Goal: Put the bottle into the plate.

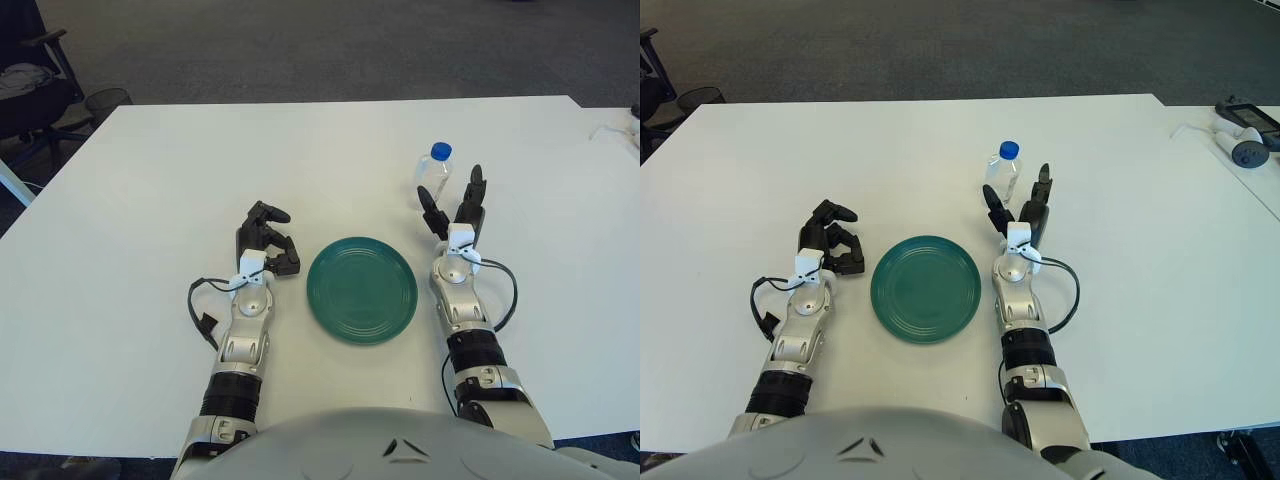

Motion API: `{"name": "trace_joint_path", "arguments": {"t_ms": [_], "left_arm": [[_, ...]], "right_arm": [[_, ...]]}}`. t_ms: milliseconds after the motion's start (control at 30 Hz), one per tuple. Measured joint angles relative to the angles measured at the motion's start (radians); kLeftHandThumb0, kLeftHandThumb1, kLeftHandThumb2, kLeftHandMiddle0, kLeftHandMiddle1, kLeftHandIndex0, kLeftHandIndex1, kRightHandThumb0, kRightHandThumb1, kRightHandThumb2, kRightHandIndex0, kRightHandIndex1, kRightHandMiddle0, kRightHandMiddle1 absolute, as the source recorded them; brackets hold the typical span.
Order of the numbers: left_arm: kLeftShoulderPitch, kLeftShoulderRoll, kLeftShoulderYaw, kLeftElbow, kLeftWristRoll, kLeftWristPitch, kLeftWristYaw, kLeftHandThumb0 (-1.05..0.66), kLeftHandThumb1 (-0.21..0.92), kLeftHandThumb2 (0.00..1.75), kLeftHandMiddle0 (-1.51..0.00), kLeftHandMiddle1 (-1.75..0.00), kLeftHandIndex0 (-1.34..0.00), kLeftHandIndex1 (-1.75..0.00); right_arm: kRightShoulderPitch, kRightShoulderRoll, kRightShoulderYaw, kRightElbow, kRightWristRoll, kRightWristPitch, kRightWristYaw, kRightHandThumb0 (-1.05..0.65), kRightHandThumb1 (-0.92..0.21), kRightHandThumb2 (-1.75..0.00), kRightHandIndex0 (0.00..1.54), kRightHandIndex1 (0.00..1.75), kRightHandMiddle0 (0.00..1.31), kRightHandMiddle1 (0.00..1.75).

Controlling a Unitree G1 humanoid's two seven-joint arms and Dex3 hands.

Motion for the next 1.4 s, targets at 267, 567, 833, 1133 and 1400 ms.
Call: {"name": "trace_joint_path", "arguments": {"t_ms": [267,567,833,1133,1400], "left_arm": [[-0.001,0.000,-0.002,-0.008,0.011,0.015,0.007,0.00,-0.06,1.75,-0.88,-1.74,-0.68,-1.75],[-0.001,-0.001,-0.004,-0.010,0.018,0.020,0.009,0.00,-0.06,1.75,-0.88,-1.75,-0.68,-1.75],[-0.002,-0.003,-0.004,-0.012,0.017,0.023,0.008,0.00,-0.06,1.75,-0.88,-1.75,-0.68,-1.75],[-0.001,-0.004,-0.004,-0.012,0.018,0.023,0.009,0.00,-0.06,1.75,-0.87,-1.75,-0.68,-1.75],[-0.001,-0.004,-0.006,-0.017,0.025,0.033,0.019,0.00,-0.06,1.75,-0.87,-1.75,-0.68,-1.75]], "right_arm": [[-0.096,-0.043,-0.010,0.156,0.000,0.015,-0.017,-1.04,-0.92,-0.33,0.05,0.01,0.00,0.13],[-0.135,-0.046,-0.005,0.222,0.000,0.016,-0.037,-1.05,-0.92,-0.35,0.06,0.01,0.00,0.15],[-0.141,-0.046,-0.003,0.231,0.000,0.014,-0.041,-1.05,-0.92,-0.36,0.06,0.01,0.00,0.15],[-0.141,-0.048,-0.004,0.235,0.000,0.013,-0.043,-1.05,-0.92,-0.36,0.06,0.00,0.00,0.15],[-0.141,-0.049,-0.004,0.235,0.000,0.013,-0.043,-1.05,-0.92,-0.36,0.06,0.00,0.00,0.15]]}}
